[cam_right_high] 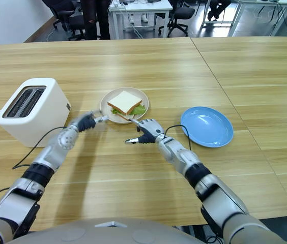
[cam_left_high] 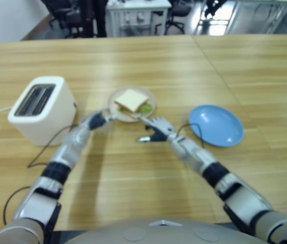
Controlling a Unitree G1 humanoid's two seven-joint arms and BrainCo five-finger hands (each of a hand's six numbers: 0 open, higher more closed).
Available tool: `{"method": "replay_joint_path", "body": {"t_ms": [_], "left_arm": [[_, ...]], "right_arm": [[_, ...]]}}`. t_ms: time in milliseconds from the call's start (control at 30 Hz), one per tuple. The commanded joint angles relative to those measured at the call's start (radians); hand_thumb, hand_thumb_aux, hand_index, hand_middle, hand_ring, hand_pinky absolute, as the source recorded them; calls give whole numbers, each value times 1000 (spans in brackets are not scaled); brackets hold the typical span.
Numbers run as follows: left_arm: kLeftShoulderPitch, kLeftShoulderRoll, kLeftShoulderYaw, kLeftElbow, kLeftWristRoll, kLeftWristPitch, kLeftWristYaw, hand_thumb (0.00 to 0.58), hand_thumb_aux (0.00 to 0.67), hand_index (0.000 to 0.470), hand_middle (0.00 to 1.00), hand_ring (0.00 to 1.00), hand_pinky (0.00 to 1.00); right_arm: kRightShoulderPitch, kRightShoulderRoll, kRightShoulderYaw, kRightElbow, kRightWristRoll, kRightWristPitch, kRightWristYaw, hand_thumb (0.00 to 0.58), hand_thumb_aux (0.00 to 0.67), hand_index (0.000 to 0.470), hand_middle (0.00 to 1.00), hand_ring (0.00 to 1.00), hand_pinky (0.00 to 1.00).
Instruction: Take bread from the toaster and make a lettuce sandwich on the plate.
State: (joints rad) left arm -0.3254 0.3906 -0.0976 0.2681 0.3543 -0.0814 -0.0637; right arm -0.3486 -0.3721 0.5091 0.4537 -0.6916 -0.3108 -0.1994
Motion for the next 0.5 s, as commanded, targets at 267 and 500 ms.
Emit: {"method": "replay_joint_path", "body": {"t_ms": [267, 500], "left_arm": [[42, -274, 233, 0, -403, -148, 54, 0, 0, 0, 0, 0, 0], [-24, -288, 280, 218, -429, -269, 74, 0, 0, 0, 0, 0, 0]], "right_arm": [[133, 157, -446, -237, 736, 98, 262, 0, 0, 0, 0, 0, 0], [93, 225, -528, -96, 796, 50, 296, 0, 0, 0, 0, 0, 0]]}}
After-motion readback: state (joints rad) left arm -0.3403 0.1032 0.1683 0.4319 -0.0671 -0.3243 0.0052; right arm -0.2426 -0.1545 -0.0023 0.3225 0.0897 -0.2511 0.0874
